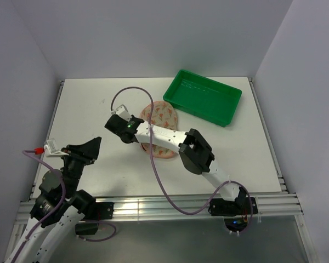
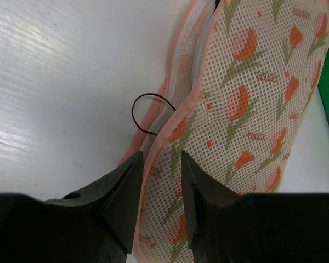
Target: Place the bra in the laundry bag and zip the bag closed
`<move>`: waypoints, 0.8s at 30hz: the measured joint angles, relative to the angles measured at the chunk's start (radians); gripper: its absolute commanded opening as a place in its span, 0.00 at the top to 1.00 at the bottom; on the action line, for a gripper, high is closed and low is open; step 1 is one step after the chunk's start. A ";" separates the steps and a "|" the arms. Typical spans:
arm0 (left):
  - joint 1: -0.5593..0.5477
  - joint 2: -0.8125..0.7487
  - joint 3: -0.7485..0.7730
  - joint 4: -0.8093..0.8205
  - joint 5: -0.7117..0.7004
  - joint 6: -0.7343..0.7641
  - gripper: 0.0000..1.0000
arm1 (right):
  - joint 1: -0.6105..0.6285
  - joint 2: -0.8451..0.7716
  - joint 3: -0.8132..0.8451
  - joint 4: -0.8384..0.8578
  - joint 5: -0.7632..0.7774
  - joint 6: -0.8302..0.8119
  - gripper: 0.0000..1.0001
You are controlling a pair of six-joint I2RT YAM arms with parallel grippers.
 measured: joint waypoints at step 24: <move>0.000 0.028 -0.141 0.045 0.020 -0.004 0.53 | 0.008 -0.045 -0.138 0.053 0.092 0.015 1.00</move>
